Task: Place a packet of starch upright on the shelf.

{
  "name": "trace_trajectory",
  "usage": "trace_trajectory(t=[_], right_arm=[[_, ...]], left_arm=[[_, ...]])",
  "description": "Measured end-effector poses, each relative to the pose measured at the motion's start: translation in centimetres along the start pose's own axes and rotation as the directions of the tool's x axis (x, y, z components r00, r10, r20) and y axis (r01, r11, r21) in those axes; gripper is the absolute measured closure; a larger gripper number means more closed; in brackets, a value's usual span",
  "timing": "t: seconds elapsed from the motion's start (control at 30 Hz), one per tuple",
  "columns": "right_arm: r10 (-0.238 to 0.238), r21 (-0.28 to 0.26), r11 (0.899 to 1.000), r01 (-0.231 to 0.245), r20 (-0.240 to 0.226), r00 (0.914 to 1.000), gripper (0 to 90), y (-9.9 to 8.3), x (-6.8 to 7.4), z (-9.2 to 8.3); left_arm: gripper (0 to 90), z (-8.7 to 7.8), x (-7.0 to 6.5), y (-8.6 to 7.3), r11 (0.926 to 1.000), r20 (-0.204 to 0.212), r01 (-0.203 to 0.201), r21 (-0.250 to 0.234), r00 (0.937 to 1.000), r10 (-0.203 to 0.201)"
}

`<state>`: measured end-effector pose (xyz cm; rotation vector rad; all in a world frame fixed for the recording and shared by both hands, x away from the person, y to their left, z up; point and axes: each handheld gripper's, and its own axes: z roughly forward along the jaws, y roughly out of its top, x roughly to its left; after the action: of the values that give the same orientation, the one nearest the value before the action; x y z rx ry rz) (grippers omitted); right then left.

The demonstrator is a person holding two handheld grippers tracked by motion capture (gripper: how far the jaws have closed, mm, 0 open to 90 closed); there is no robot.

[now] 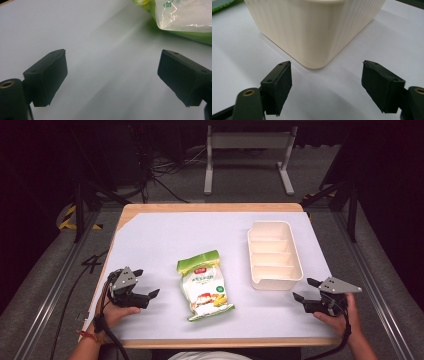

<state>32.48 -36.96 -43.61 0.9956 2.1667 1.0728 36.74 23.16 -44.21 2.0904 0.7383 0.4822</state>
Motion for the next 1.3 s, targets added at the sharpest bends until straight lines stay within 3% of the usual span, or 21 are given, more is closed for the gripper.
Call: trace_trajectory(t=[0.27, 0.33, 0.4, 0.47, 0.53, 0.83, 1.0, 1.13, 1.3], right_arm=[[-0.009, 0.0, 1.0, 0.009, 0.005, 1.0, 24.2, 0.2, 0.2, 0.0], [-0.018, 0.011, 1.0, 0.018, 0.004, 0.9998, 24.1, 0.2, 0.4, 0.1], [-0.012, 0.013, 1.0, 0.012, 0.005, 0.9999, 24.1, 0.3, 0.3, 0.1], [-0.008, 0.015, 1.0, 0.008, 0.005, 1.0, 24.1, 0.2, 0.3, 0.2], [-0.009, 0.019, 1.0, 0.009, 0.003, 1.0, 24.1, 0.2, 0.3, 0.2], [-0.008, 0.028, 1.0, 0.009, -0.004, 1.0, 24.1, 0.1, 0.4, 0.3], [-0.013, 0.036, 0.999, 0.014, -0.011, 0.9999, 24.1, 0.0, 0.4, 0.4], [-0.01, 0.038, 0.999, 0.011, -0.009, 0.9999, 24.1, 0.0, 0.4, 0.4], [-0.018, 0.044, 0.999, 0.018, -0.014, 0.9997, 24.1, 0.0, 0.5, 0.5]], left_arm=[[10.7, -0.2, -0.2, 0.3, 0.9999, 0.013, -0.001, -0.015, 0.9999, 0.001], [10.8, -0.2, 0.1, 1.2, 0.9987, 0.057, 0.02, -0.046, 0.9982, -0.018], [10.5, 0.0, 0.3, 2.1, 0.9992, 0.093, 0.008, -0.04, 0.9956, -0.004], [10.4, 0.3, 0.6, 3.1, 0.9985, 0.114, -0.006, -0.055, 0.9934, 0.012], [10.4, 0.8, 1.0, 4.1, 0.9982, 0.128, 0.006, -0.06, 0.9917, 0.002], [9.5, 4.0, 1.3, 7.1, 0.9995, 0.175, -0.027, -0.016, 0.9841, 0.029], [9.1, 5.9, 1.4, 8.2, 0.9998, 0.224, -0.019, 0.002, 0.9744, 0.018], [8.1, 7.3, 1.4, 9.0, 0.9982, 0.238, -0.044, 0.04, 0.9706, 0.033], [7.7, 8.9, 1.2, 10.3, 0.9966, 0.27, -0.063, 0.053, 0.9617, 0.046]])
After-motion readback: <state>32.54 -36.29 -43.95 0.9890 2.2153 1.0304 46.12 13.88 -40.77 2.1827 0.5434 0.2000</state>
